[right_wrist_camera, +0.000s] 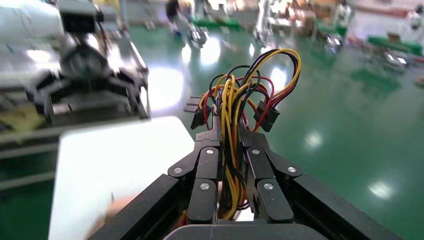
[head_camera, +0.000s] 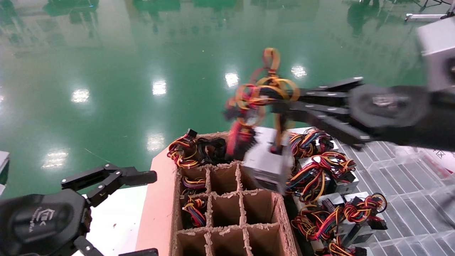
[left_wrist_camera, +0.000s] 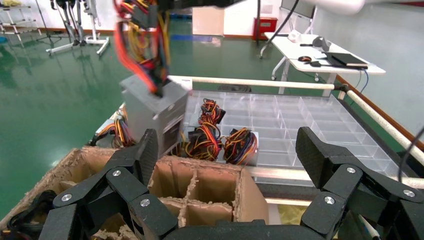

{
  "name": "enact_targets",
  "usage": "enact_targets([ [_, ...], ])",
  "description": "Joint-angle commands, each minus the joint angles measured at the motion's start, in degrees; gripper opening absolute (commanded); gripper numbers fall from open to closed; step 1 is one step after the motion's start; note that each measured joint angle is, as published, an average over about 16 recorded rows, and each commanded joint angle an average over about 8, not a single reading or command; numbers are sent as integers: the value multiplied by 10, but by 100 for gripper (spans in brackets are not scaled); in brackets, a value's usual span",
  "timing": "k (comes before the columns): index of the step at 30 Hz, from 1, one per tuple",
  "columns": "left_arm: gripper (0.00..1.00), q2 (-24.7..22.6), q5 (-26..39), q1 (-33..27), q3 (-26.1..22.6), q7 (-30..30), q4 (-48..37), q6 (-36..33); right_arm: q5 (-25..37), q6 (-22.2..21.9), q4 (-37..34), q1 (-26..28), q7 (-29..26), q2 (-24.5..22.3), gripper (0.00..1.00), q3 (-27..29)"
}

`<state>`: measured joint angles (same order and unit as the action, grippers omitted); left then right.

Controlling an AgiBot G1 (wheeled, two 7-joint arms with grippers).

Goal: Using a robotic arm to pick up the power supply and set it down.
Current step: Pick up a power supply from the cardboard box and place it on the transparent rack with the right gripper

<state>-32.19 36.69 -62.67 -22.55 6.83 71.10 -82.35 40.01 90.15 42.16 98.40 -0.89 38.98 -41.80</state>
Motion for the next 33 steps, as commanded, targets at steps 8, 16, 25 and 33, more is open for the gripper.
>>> enact_targets([
  [8,100,0,0,0,0,0,0,0,49,-1,105,77,-72,-125,0,-13],
  [16,100,0,0,0,0,0,0,0,84,-4,199,136,-130,-229,0,-6],
  [25,100,0,0,0,0,0,0,0,136,-1,261,180,-166,-330,0,4],
  [33,100,0,0,0,0,0,0,0,171,6,300,179,-165,-403,0,-3],
])
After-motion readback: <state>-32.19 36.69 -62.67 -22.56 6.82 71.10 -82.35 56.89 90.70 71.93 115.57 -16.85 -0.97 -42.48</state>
